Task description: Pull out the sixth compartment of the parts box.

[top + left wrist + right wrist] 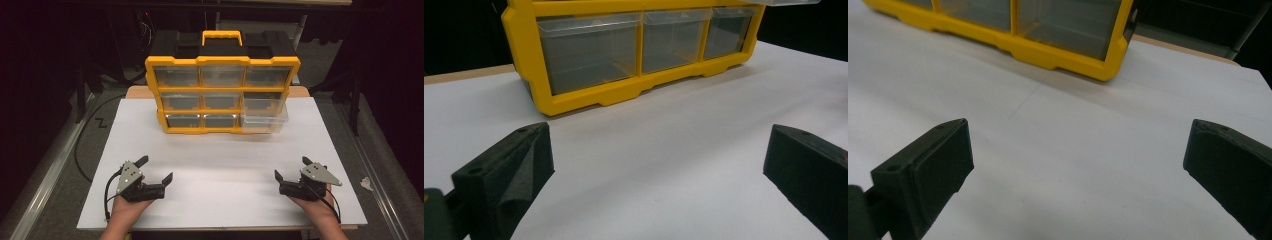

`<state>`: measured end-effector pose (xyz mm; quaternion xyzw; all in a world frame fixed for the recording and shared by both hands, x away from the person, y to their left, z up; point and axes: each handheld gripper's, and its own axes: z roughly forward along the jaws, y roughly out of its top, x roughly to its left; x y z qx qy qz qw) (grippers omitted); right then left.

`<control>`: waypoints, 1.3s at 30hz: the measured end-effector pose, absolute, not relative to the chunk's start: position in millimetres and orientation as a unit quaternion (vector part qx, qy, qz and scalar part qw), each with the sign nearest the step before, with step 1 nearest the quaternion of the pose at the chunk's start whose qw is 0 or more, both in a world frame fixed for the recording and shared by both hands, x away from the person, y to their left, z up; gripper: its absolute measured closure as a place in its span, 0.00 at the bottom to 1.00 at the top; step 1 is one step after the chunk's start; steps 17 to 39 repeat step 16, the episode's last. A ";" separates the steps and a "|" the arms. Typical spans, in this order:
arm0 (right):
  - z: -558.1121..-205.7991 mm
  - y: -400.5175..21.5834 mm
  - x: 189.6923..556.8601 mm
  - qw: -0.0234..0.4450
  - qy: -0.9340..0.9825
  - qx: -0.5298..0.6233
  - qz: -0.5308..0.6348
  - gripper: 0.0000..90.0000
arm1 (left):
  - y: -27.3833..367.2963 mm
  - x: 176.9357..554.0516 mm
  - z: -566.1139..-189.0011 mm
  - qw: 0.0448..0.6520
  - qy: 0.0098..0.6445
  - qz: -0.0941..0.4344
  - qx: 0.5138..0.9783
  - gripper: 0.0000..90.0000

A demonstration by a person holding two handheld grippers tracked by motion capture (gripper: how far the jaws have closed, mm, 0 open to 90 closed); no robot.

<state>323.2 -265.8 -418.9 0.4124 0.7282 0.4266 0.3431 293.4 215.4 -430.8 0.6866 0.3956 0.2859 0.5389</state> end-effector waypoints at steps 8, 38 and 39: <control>-422.5 -273.5 328.4 0.286 0.687 0.440 0.502 0.01 | 214.5 293.7 -432.4 0.533 0.398 0.282 0.691 0.00; -424.1 -270.1 329.4 0.288 0.696 0.430 0.497 0.01 | 215.0 292.9 -432.8 0.529 0.406 0.282 0.690 0.00; -424.1 -270.1 329.4 0.288 0.696 0.430 0.497 0.01 | 215.0 292.9 -432.8 0.529 0.406 0.282 0.690 0.00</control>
